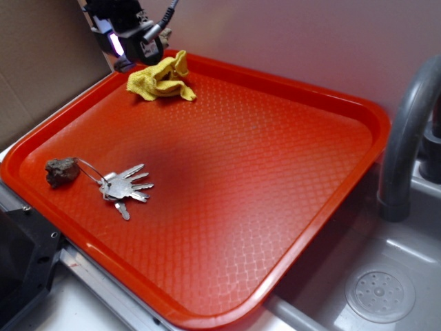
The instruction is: Grab the wood chip.
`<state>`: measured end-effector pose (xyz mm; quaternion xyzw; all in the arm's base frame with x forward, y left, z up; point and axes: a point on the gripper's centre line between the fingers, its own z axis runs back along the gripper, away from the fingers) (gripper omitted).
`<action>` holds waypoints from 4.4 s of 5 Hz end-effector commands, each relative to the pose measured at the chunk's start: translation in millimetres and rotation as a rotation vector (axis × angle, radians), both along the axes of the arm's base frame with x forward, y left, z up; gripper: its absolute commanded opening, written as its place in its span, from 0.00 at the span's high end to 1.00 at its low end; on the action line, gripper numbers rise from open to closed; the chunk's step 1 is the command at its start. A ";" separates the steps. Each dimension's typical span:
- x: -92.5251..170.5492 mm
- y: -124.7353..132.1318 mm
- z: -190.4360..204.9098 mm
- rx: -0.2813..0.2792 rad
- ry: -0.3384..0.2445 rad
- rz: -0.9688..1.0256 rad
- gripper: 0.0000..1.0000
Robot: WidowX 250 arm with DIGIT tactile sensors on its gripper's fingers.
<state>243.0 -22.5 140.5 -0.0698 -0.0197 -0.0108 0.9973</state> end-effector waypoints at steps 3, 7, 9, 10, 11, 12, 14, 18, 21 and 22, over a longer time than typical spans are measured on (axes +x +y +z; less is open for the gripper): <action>-4.8 16.4 28.4 -0.010 -0.072 0.038 1.00; -10.5 22.0 34.3 0.030 -0.052 0.036 1.00; -12.7 23.7 36.2 0.034 -0.052 0.035 1.00; -17.4 28.4 40.0 0.042 -0.050 0.033 1.00; -19.4 30.4 41.6 0.049 -0.045 0.030 1.00; -23.9 33.4 44.8 0.059 -0.049 0.023 1.00; -27.7 37.5 48.5 0.090 -0.033 0.001 1.00; -15.1 23.3 54.3 0.107 -0.010 0.031 1.00; -15.4 22.3 54.3 0.103 -0.013 0.026 1.00; -15.4 21.6 52.5 0.110 -0.015 0.027 1.00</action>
